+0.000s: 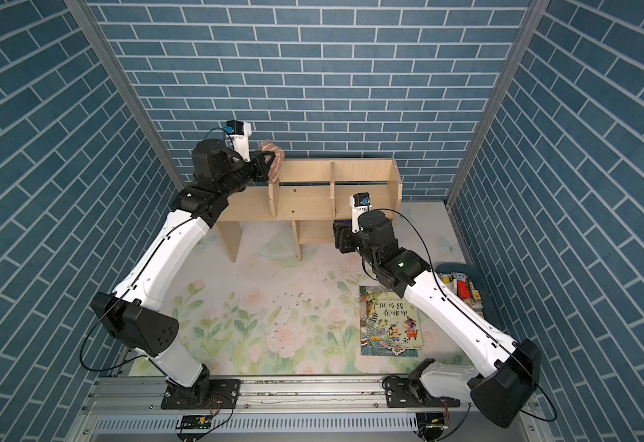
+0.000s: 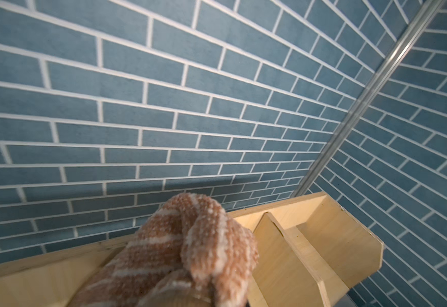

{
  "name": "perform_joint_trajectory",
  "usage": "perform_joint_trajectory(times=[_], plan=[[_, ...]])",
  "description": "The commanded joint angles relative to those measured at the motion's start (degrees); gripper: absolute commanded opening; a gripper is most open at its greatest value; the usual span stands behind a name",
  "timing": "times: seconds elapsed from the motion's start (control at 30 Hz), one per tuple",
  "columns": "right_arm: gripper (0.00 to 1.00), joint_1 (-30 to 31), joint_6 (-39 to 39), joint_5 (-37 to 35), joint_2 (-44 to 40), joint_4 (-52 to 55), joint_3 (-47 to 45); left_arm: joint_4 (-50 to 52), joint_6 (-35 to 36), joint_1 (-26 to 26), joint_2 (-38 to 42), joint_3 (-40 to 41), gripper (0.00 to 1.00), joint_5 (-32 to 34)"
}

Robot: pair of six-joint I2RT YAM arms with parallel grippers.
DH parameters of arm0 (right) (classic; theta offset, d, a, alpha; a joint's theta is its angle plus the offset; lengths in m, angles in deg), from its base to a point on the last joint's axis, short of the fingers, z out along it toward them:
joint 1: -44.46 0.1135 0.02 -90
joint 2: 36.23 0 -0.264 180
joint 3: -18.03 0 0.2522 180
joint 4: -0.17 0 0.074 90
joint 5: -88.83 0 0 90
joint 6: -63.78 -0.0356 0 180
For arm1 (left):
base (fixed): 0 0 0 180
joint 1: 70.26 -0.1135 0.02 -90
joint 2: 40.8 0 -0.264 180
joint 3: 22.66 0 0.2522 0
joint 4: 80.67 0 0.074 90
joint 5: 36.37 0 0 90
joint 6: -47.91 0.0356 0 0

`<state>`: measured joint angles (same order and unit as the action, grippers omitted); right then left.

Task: Wipe the bookshelf clean with a cloth
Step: Hold the shelf at the center of the board.

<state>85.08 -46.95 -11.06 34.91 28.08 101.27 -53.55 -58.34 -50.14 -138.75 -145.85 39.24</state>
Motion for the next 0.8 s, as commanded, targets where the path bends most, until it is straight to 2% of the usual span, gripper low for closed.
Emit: perform_joint_trajectory(times=[0.0,0.17,0.3,0.5,0.63,0.77], plan=[[0.64,0.42,-0.63,-0.7,-0.91,-0.92,-0.38,2.31,2.21,0.27,-1.68,-1.23,0.0,1.69],[0.64,0.43,-0.63,-0.57,-0.38,-0.88,-0.37,3.9,3.53,-0.73,-2.62,-2.52,0.0,8.43],[0.64,0.43,-0.63,-0.74,-0.38,-1.17,-0.65,4.94,2.63,-3.96,-1.94,-1.79,0.0,13.9],[0.64,0.42,-0.19,-0.74,-0.21,-0.81,-0.07,3.46,0.59,-11.18,1.5,2.61,0.0,15.71],[0.64,0.42,-0.1,-0.54,-0.05,-0.82,0.13,2.06,0.73,-14.15,4.78,4.89,0.0,16.69],[0.64,0.42,-0.18,-0.45,0.06,-0.84,0.18,2.59,1.12,-15.96,6.81,5.57,0.0,20.98]])
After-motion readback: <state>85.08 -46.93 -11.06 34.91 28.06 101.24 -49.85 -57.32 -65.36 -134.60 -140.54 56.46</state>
